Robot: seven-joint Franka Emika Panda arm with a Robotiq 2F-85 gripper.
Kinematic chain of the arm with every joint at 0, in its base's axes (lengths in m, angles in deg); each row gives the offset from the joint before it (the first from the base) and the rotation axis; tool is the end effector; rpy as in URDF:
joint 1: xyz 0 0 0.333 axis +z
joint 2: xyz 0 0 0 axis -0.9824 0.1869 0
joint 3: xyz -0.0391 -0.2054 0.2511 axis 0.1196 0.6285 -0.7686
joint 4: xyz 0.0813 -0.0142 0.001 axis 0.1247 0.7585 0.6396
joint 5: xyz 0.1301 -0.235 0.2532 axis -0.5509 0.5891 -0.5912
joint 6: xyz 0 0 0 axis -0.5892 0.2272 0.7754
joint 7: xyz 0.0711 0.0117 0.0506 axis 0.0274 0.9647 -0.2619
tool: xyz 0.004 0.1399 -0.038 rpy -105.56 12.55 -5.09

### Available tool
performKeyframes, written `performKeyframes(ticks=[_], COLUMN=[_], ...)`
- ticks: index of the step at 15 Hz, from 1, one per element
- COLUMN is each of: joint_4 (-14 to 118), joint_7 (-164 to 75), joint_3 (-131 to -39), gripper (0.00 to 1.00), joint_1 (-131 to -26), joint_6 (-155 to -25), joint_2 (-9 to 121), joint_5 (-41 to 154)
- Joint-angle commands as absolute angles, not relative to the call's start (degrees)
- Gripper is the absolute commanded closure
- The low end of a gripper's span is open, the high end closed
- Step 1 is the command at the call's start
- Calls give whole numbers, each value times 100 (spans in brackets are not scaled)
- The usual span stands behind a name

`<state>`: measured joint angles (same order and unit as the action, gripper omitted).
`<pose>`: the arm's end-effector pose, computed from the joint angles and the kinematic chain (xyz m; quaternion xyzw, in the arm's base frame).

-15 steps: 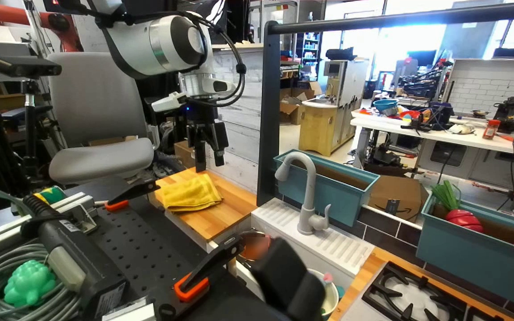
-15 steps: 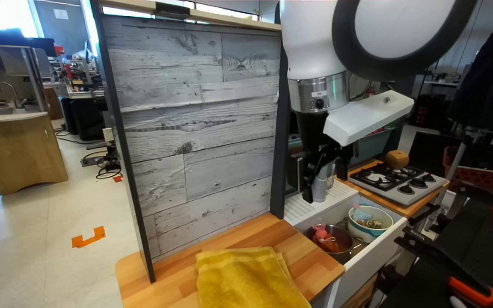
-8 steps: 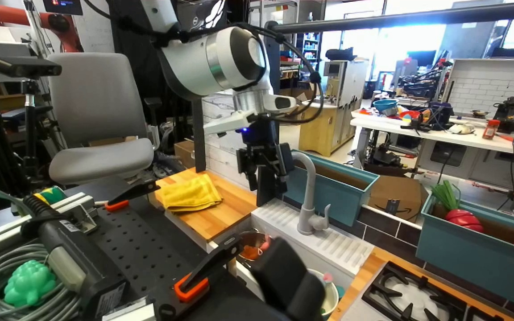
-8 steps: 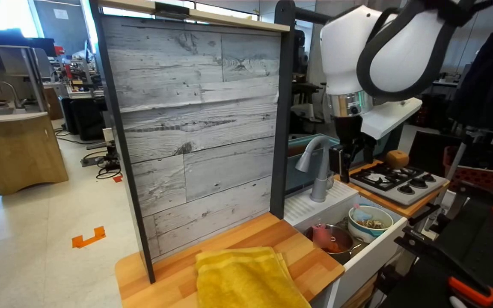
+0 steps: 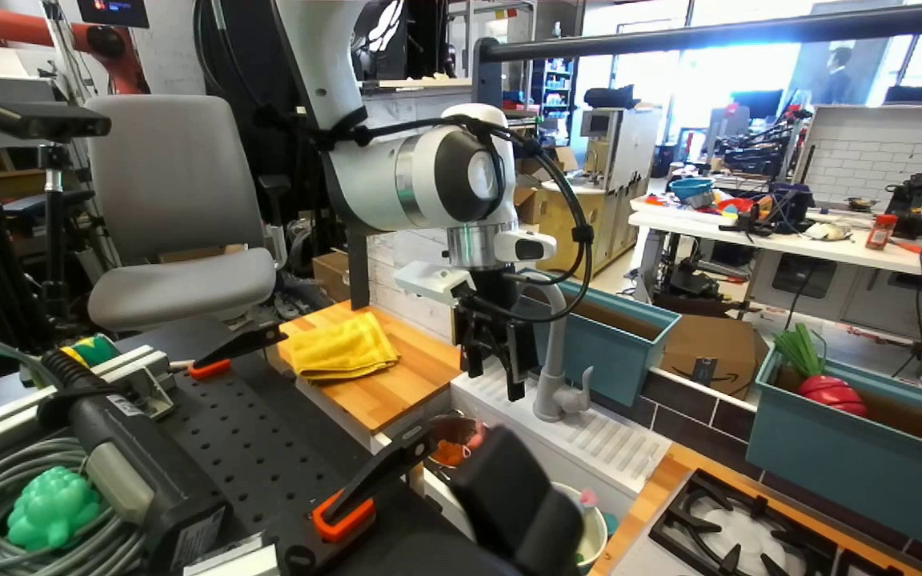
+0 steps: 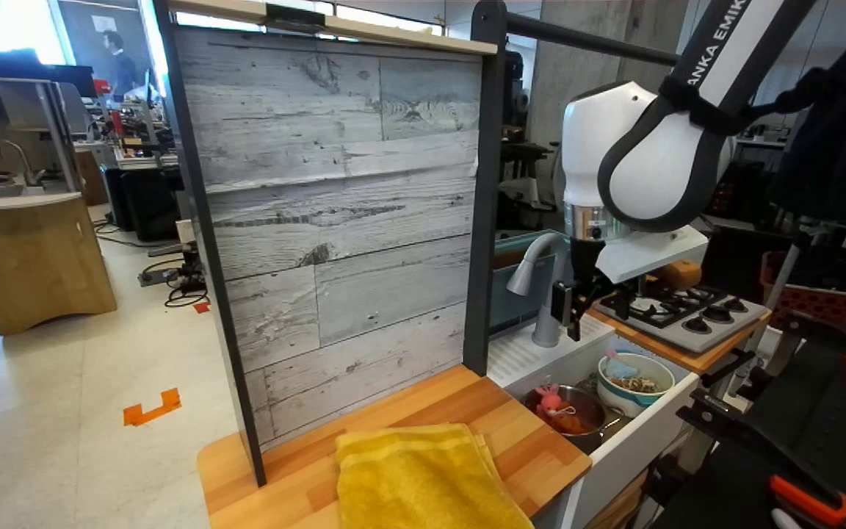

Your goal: Wipe the counter with the towel, then remove the plushies from the sink and put some of them on the counter and some on the stove

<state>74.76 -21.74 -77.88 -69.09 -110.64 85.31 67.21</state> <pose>0.5637 -0.0117 0.0443 0.9861 -0.1123 -0.0185 0.1214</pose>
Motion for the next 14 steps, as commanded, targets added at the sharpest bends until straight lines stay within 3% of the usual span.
performKeyframes(ticks=[1, 10, 11, 12, 14], joint_4=[7378, 6484, 6374, 6323, 6257], joint_7=[-2262, -1839, -1884, -1920, -2010], joint_3=[-7677, -7403, -7394, -7387, -7417], gripper=[0, 0, 8, 26, 42], joint_1=[-6720, -6140, -6105, -6068, -6035], joint_6=[-11090, -12084, -12209, -12390, -12580], joint_2=[8645, 10404, 10576, 10703, 10860], joint_5=[6476, 6089, 5989, 5896, 5704])
